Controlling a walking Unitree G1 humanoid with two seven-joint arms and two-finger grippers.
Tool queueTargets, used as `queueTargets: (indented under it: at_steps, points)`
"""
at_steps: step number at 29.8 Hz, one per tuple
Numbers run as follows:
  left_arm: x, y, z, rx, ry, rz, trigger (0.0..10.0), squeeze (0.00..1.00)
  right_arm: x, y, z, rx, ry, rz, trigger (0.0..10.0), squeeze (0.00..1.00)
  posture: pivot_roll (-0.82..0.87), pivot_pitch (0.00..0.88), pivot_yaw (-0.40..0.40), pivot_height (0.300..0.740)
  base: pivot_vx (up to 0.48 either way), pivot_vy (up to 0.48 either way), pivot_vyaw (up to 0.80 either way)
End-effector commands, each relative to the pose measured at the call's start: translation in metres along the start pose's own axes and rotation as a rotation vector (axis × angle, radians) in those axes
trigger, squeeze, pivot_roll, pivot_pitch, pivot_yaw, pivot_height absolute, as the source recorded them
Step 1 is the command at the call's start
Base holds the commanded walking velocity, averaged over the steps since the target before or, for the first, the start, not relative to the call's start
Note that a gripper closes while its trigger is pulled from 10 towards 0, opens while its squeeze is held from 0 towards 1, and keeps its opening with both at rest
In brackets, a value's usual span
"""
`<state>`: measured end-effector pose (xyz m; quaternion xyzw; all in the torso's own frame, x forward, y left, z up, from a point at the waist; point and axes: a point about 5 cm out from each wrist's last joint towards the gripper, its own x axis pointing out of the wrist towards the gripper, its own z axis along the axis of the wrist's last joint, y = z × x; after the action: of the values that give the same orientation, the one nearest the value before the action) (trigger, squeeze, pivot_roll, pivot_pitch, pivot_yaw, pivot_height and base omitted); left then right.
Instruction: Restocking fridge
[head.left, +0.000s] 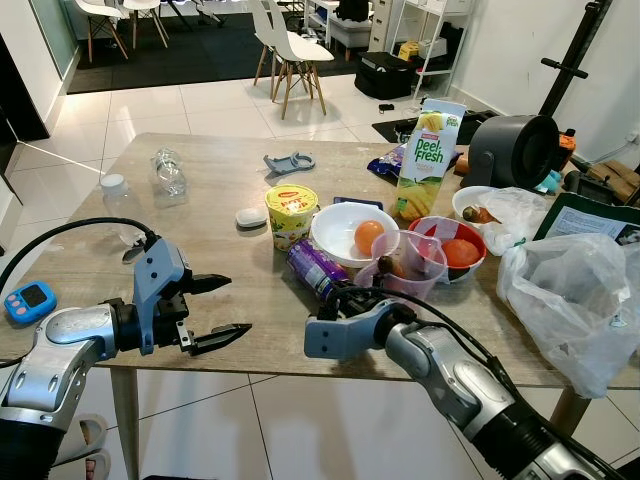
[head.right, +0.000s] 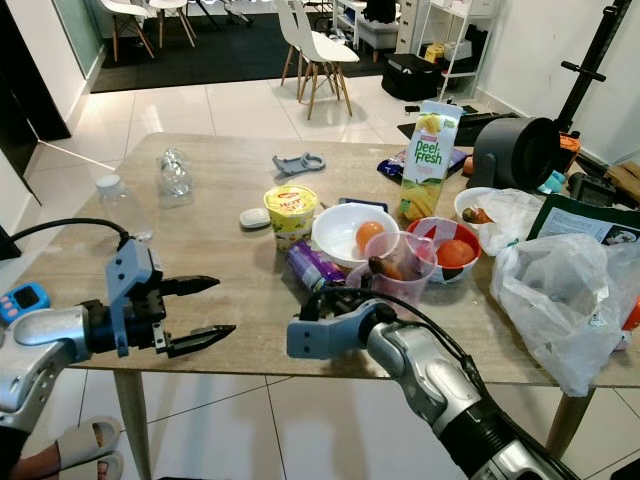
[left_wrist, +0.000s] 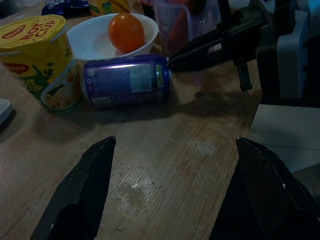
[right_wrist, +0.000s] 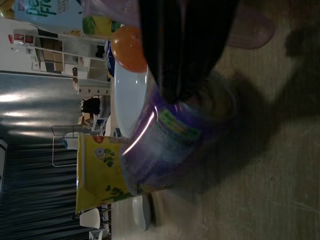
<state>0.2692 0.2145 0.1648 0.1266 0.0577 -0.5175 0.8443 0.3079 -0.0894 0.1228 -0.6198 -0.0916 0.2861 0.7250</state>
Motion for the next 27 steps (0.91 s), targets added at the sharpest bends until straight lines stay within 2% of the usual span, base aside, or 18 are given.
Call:
queueTargets:
  at_steps: [1, 3, 6, 8, 11, 12, 13, 15, 16, 17, 18, 19, 20, 25, 27]
  points:
    - [0.003, -0.003, 0.001, 0.002, 0.005, -0.026, 10.0, 0.00, -0.001, 0.002, -0.006, 0.005, 0.027, 0.004, 0.8, 0.00, 0.08, 0.029, -0.019, 0.740, 0.000, 0.000, 0.00]
    - [0.003, -0.003, 0.000, 0.002, 0.005, -0.026, 10.0, 0.00, -0.001, 0.002, -0.006, 0.005, 0.027, 0.004, 0.9, 0.00, 0.08, 0.029, -0.019, 0.740, 0.000, 0.000, 0.00]
    - [0.003, -0.003, 0.000, 0.001, 0.005, -0.027, 10.0, 0.00, -0.001, 0.002, -0.006, 0.008, 0.026, 0.001, 1.8, 0.00, 0.07, 0.028, -0.019, 0.740, 0.000, 0.000, 0.00]
    - [0.004, -0.003, 0.000, 0.001, 0.005, -0.027, 10.0, 0.00, -0.001, 0.002, -0.006, 0.010, 0.025, 0.000, 1.8, 0.00, 0.07, 0.028, -0.019, 0.740, 0.000, 0.000, 0.00]
    - [0.005, -0.004, 0.000, 0.002, 0.005, -0.032, 10.0, 0.00, -0.003, -0.003, -0.008, 0.034, 0.004, -0.007, 2.7, 0.00, 0.07, 0.029, -0.017, 0.740, 0.000, 0.000, 0.00]
    - [0.005, -0.004, 0.000, 0.002, 0.005, -0.033, 10.0, 0.00, -0.003, -0.003, -0.008, 0.038, 0.000, -0.007, 2.7, 0.00, 0.07, 0.029, -0.017, 0.740, 0.000, 0.000, 0.00]
    - [0.005, -0.004, 0.000, 0.002, 0.005, -0.033, 10.0, 0.00, -0.004, -0.004, -0.007, 0.044, -0.012, -0.001, 3.6, 0.00, 0.07, 0.029, -0.015, 0.740, 0.000, 0.000, 0.00]
    - [0.005, -0.004, 0.000, 0.002, 0.005, -0.033, 10.0, 0.00, -0.004, -0.005, -0.007, 0.048, -0.020, 0.003, 3.6, 0.00, 0.07, 0.029, -0.015, 0.740, 0.000, 0.000, 0.00]
    - [0.005, -0.004, 0.001, 0.002, 0.003, -0.036, 10.0, 0.00, -0.007, -0.014, -0.010, 0.084, -0.066, 0.033, 7.8, 0.00, 0.07, 0.027, -0.016, 0.740, 0.000, 0.000, 0.00]
    - [0.005, -0.004, 0.001, 0.002, 0.003, -0.036, 10.0, 0.00, -0.007, -0.014, -0.010, 0.084, -0.066, 0.033, 7.8, 0.00, 0.07, 0.027, -0.016, 0.740, 0.000, 0.000, 0.00]
    - [0.006, -0.004, 0.001, 0.002, 0.002, -0.037, 10.0, 0.00, -0.009, -0.019, -0.011, 0.105, -0.089, 0.044, 8.6, 0.00, 0.07, 0.027, -0.016, 0.740, 0.000, 0.000, 0.00]
    - [0.006, -0.004, 0.001, 0.003, 0.002, -0.038, 10.0, 0.00, -0.011, -0.023, -0.012, 0.113, -0.105, 0.061, 8.9, 0.00, 0.07, 0.027, -0.016, 0.740, 0.000, 0.000, 0.00]
    - [0.006, -0.004, 0.001, 0.003, 0.001, -0.039, 10.0, 0.00, -0.013, -0.026, -0.013, 0.117, -0.123, 0.078, 10.0, 0.00, 0.07, 0.026, -0.016, 0.740, 0.000, 0.000, 0.00]
    - [0.007, -0.004, 0.001, 0.005, 0.000, -0.042, 10.0, 0.00, -0.018, -0.030, -0.017, 0.118, -0.148, 0.129, 10.0, 0.00, 0.07, 0.025, -0.015, 0.740, 0.000, 0.000, 0.00]
    - [0.007, -0.004, 0.002, 0.005, -0.002, -0.043, 10.0, 0.00, -0.020, -0.029, -0.017, 0.155, -0.161, 0.153, 10.0, 0.00, 0.07, 0.025, -0.017, 0.740, 0.000, 0.000, 0.00]
